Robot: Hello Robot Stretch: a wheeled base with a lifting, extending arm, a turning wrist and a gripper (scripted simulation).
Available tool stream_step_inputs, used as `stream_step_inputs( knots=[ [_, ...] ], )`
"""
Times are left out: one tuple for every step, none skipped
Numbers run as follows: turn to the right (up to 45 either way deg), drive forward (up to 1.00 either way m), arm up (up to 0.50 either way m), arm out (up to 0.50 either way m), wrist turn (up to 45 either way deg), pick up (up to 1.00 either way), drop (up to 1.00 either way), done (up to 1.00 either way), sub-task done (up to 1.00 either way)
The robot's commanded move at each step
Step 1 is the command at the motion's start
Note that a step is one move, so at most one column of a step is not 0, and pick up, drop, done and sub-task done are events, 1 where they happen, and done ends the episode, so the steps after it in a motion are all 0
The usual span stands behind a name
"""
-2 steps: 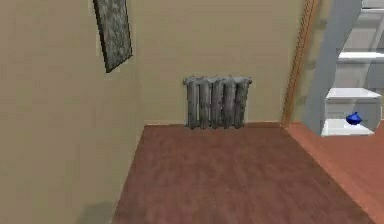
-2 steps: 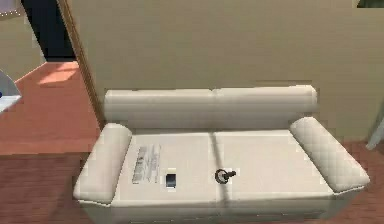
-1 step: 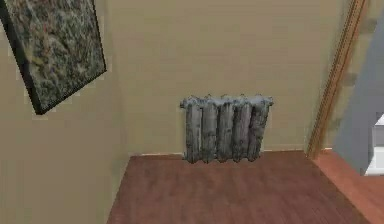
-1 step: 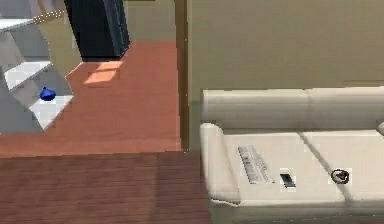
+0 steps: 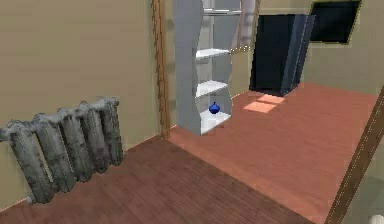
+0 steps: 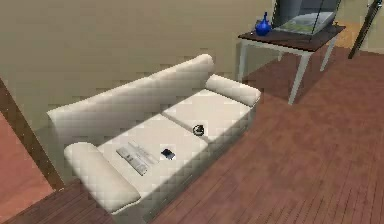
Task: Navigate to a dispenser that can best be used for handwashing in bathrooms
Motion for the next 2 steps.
stream_step_inputs(
  knots=[
    [18.0,0.0,0.0,0.0,0.0,0.0,0.0,0.0,0.0],
    [0.0,1.0,0.0,0.0,0.0,0.0,0.0,0.0,0.0]
  ],
)
